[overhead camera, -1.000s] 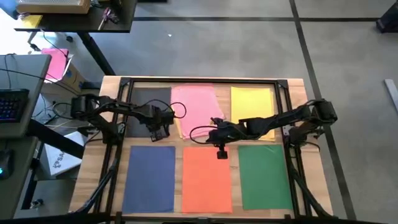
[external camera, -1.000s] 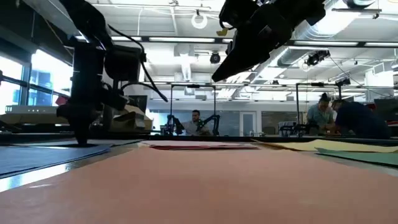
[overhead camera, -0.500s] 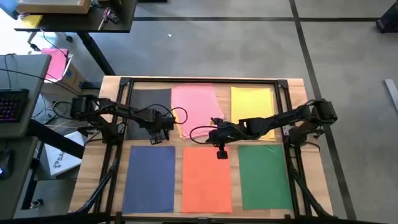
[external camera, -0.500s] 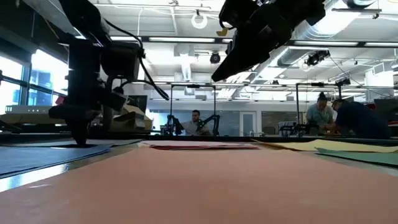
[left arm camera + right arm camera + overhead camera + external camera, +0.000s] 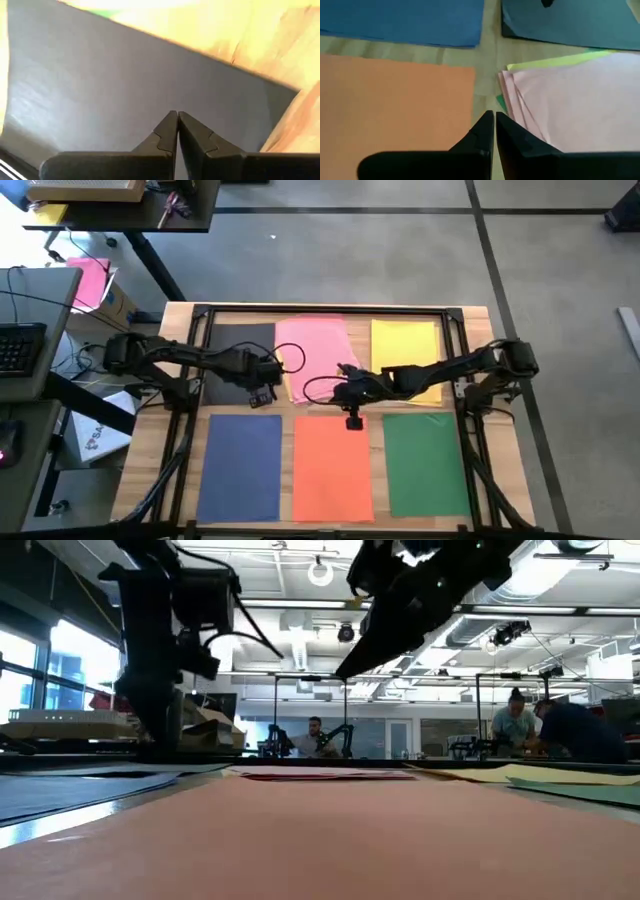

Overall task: Organize paper
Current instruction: Adjust the black paper, then stack the yellow paper on top of the yellow paper

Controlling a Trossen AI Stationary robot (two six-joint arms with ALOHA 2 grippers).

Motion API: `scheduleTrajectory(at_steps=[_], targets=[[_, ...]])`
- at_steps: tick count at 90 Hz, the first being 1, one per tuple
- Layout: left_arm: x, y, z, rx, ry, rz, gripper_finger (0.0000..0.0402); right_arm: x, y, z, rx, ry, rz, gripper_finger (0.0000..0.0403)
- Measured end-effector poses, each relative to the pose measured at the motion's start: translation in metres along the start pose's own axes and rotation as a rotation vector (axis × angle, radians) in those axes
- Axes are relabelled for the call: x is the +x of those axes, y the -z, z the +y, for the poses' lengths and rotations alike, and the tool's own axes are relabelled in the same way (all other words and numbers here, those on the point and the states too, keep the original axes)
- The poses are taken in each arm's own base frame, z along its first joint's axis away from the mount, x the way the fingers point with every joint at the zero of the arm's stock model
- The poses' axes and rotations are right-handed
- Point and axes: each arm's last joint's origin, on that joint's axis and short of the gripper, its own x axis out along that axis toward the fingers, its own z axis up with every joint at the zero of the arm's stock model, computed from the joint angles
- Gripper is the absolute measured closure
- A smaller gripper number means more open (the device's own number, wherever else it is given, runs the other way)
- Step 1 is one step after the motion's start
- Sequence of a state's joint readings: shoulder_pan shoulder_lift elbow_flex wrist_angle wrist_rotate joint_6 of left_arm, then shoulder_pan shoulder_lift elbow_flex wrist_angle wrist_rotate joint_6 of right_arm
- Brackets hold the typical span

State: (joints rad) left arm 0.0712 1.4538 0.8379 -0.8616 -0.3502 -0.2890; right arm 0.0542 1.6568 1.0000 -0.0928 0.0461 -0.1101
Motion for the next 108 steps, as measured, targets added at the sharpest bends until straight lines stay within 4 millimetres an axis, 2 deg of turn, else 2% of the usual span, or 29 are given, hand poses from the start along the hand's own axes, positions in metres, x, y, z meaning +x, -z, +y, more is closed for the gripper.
scheduleTrajectory(at_steps=[12, 30, 49, 65, 77, 93, 108], targets=[[-0.008, 0.003, -0.012, -0.042, -0.002, -0.047, 0.0401, 0.016, 0.004, -0.005, 0.002, 0.004, -0.013, 0.0402], [-0.016, 0.000, -0.039, -0.049, 0.047, -0.212, 0.0401, 0.043, 0.010, 0.000, -0.038, -0.029, -0.057, 0.0401], [-0.021, -0.005, -0.056, -0.057, 0.125, -0.362, 0.0401, 0.047, 0.015, -0.001, 0.005, -0.006, -0.026, 0.0357], [-0.012, -0.001, -0.065, 0.057, 0.177, -0.430, 0.0401, 0.047, 0.017, -0.001, 0.026, -0.009, -0.005, 0.0304], [0.000, 0.007, -0.067, 0.184, 0.183, -0.458, 0.0392, 0.047, 0.016, 0.004, 0.068, -0.059, -0.007, 0.0283], [0.018, 0.008, -0.060, 0.175, 0.245, -0.526, 0.0350, 0.046, 0.015, 0.017, 0.087, -0.138, -0.011, 0.0279], [0.029, 0.007, -0.053, 0.253, 0.253, -0.603, 0.0298, 0.046, 0.014, 0.025, 0.077, -0.154, -0.012, 0.0279]])
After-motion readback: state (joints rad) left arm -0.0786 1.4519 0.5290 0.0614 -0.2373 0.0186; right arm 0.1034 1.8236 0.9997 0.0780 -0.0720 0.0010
